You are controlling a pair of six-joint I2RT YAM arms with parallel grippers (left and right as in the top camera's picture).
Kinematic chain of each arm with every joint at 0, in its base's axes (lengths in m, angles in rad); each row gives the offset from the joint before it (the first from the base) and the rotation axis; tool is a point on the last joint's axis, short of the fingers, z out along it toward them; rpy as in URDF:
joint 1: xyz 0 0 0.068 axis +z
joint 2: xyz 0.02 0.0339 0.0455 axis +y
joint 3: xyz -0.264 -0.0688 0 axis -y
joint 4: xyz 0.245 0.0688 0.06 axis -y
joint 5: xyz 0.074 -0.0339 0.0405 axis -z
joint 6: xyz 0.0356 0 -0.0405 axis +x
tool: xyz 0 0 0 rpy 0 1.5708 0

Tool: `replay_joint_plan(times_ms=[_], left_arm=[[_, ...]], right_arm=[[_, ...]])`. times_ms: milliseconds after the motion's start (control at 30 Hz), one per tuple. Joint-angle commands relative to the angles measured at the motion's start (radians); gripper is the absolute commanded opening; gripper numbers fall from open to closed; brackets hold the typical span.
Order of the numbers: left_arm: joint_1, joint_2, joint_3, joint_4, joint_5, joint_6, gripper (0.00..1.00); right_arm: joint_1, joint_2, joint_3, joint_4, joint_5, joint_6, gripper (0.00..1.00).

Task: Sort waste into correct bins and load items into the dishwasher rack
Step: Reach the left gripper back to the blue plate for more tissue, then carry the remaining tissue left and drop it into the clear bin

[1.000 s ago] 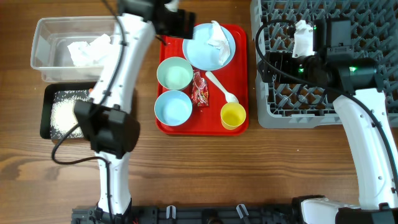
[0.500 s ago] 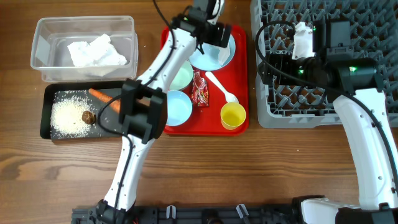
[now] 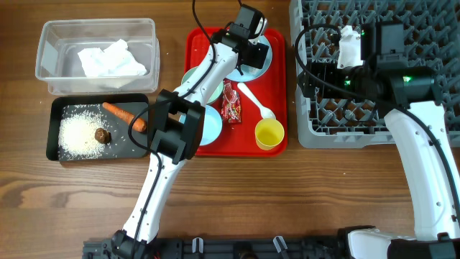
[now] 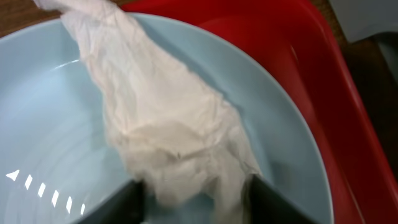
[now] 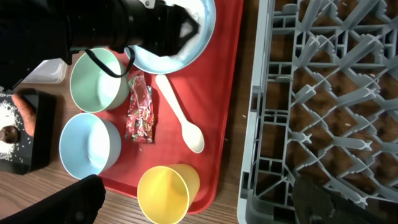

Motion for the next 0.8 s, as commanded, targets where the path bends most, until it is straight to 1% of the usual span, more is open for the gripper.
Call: replay_joint_plan(times_ms=[0, 33, 67, 200, 300, 367, 433, 533, 667, 767], left_arm=[[0.002, 0.017, 0.013, -0.04, 0.001, 0.002, 0.19], [0.002, 0.017, 0.013, -0.053, 0.001, 0.002, 0.06], [0.002, 0.016, 0.013, -0.062, 0.001, 0.002, 0.04], [0.005, -0.017, 0.013, -0.093, 0.0, 0.001, 0.04], [0.019, -0.087, 0.014, -0.125, -0.024, -0.042, 0.04], [0.038, -0.15, 0.013, -0.149, -0.077, -0.068, 0.04], [0.064, -0.225, 0.014, -0.179, -0.18, -0.098, 0.04], [0.118, -0.322, 0.013, -0.248, -0.291, -0.1, 0.04], [0.199, -0.385, 0.013, -0.359, -0.345, -0.104, 0.04], [0.287, -0.385, 0.013, -0.469, -0.388, -0.17, 0.04]], right_arm=[[0.002, 0.017, 0.02, -0.002, -0.015, 0.004, 1.0], [0.002, 0.017, 0.02, -0.001, -0.015, 0.004, 1.0], [0.002, 0.017, 0.02, -0.001, -0.015, 0.003, 1.0], [0.002, 0.017, 0.02, -0.005, -0.015, 0.003, 1.0], [0.002, 0.018, 0.02, -0.005, -0.015, 0.003, 1.0], [0.002, 0.018, 0.02, -0.003, -0.016, 0.003, 1.0], [0.002, 0.018, 0.02, 0.0, -0.016, 0.003, 1.0], [0.002, 0.018, 0.02, 0.0, -0.016, 0.011, 1.0], [0.002, 0.018, 0.02, 0.003, -0.016, 0.011, 1.0], [0.002, 0.018, 0.02, 0.003, -0.016, 0.01, 1.0]])
